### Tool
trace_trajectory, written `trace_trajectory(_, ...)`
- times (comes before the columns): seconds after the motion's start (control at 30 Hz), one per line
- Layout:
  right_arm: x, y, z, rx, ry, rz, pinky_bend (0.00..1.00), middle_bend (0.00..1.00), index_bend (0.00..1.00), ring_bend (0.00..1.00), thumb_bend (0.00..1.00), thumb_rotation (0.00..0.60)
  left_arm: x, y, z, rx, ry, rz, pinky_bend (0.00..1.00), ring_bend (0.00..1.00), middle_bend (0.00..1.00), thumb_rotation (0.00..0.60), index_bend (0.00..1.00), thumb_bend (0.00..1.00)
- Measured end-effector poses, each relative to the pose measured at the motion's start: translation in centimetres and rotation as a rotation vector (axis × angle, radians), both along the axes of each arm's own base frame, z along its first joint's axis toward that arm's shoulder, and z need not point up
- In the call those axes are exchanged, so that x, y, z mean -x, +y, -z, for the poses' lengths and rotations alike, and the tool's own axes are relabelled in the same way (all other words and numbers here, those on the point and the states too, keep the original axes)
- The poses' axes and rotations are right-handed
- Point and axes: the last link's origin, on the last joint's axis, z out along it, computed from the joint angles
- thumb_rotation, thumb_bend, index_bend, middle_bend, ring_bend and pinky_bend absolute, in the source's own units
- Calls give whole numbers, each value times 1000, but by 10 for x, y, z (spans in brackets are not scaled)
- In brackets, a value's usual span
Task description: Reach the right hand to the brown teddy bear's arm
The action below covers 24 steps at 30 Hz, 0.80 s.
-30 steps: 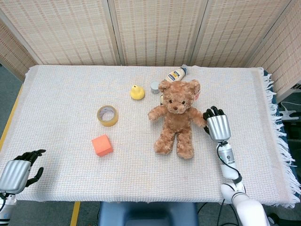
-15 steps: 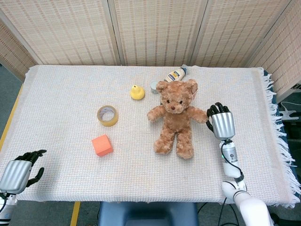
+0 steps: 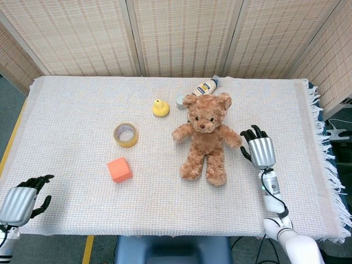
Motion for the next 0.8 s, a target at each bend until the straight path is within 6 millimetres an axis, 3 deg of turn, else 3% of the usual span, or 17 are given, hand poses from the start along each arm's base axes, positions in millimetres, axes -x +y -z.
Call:
trace_trajectory(0.13, 7, 15, -6, -39, -45, 10, 146, 95, 9, 0, 167, 600, -1, 0, 1, 2, 4, 1, 495, 327, 333, 600, 241, 398)
trace_trajectory(0.27, 5, 40, -19, -98, -94, 24, 144, 82, 0, 0, 166, 600, -1, -1, 1, 5, 8, 2, 495, 327, 333, 600, 241, 398)
trace_trajectory(0.37, 0, 68, -38, -148, -126, 52, 144, 82, 0, 0, 190, 600, -1, -1, 2, 4, 11, 0, 495, 328, 333, 600, 241, 398)
trace_trajectory(0.6, 5, 142, -109, -164, -108, 205, 144, 82, 0, 0, 217, 600, -1, -1, 2, 5, 15, -8, 497, 328, 334, 600, 241, 397)
trace_trajectory(0.8, 23, 167, -122, -148, -16, 292, 144, 83, 0, 0, 217, 600, -2, -1, 3, 5, 21, -1, 497, 329, 334, 600, 242, 397)
